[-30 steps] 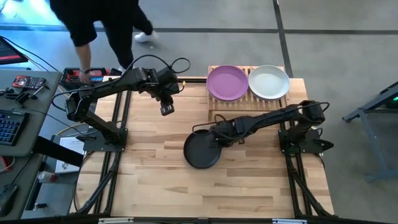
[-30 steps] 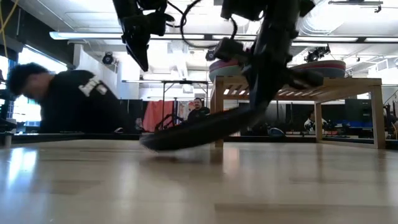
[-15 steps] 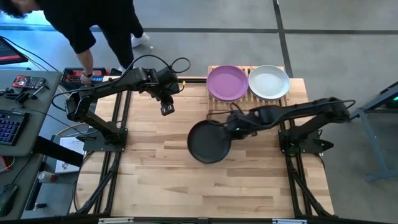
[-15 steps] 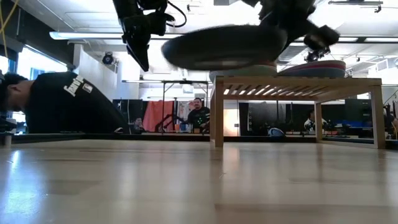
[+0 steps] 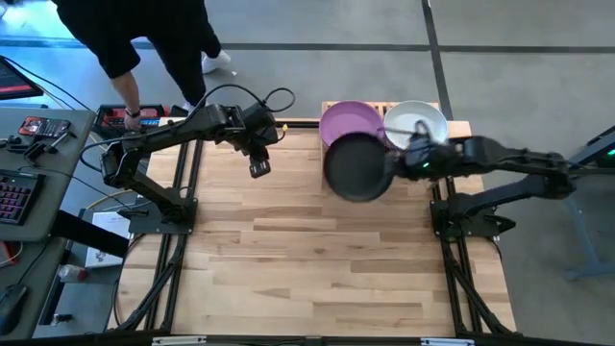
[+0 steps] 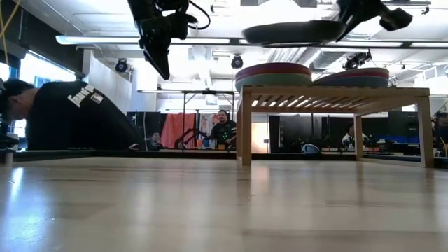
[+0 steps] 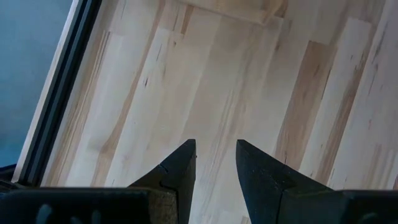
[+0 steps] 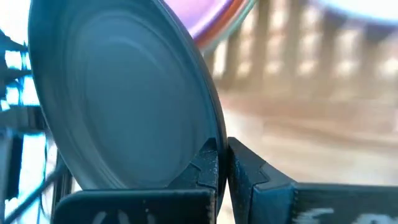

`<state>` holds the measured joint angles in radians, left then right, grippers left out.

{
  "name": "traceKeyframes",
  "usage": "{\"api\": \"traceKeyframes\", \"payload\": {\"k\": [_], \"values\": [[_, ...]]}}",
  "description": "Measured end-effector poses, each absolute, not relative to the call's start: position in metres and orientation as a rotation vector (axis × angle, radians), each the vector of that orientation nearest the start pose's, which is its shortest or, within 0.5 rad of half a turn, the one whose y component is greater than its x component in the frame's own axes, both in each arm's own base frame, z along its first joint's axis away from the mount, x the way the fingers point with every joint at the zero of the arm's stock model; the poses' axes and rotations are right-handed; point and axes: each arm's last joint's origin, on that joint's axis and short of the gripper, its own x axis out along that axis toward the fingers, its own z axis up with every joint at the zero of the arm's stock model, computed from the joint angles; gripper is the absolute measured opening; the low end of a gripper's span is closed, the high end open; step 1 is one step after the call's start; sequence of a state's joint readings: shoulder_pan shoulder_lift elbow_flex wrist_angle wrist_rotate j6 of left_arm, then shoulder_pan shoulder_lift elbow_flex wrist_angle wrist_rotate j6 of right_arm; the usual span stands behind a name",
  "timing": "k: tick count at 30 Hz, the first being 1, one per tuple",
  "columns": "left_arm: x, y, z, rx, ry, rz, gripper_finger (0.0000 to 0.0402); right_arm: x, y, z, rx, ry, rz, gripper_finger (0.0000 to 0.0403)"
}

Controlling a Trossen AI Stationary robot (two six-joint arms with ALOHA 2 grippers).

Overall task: Place and stack plates onto a shelf
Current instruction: Stack the center black plate on the white plate

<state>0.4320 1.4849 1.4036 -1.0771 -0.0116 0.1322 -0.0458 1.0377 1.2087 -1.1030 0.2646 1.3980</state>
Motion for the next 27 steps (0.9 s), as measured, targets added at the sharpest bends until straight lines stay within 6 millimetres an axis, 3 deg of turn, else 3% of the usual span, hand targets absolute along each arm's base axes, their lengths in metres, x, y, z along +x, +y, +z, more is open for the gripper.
{"api": "traceKeyframes", "payload": {"k": [9, 16, 21, 27], "values": [[0.259, 0.12, 0.318, -0.127, 1.157, 0.316, 0.0102, 0.099, -0.041, 0.378, 1.202, 0.274, -1.04, 0.0], [0.26, 0.12, 0.319, -0.122, 1.144, 0.318, 0.0102, 0.06, -0.045, 0.383, 1.211, 0.107, -1.172, 0.0], [0.261, 0.121, 0.319, -0.118, 1.131, 0.319, 0.0102, 0.044, -0.045, 0.384, 1.228, 0.009, -1.261, 0.0], [0.261, 0.121, 0.319, -0.118, 1.131, 0.319, 0.0102, 0.041, -0.05, 0.384, 1.234, -0.045, -1.353, 0.0]]}}
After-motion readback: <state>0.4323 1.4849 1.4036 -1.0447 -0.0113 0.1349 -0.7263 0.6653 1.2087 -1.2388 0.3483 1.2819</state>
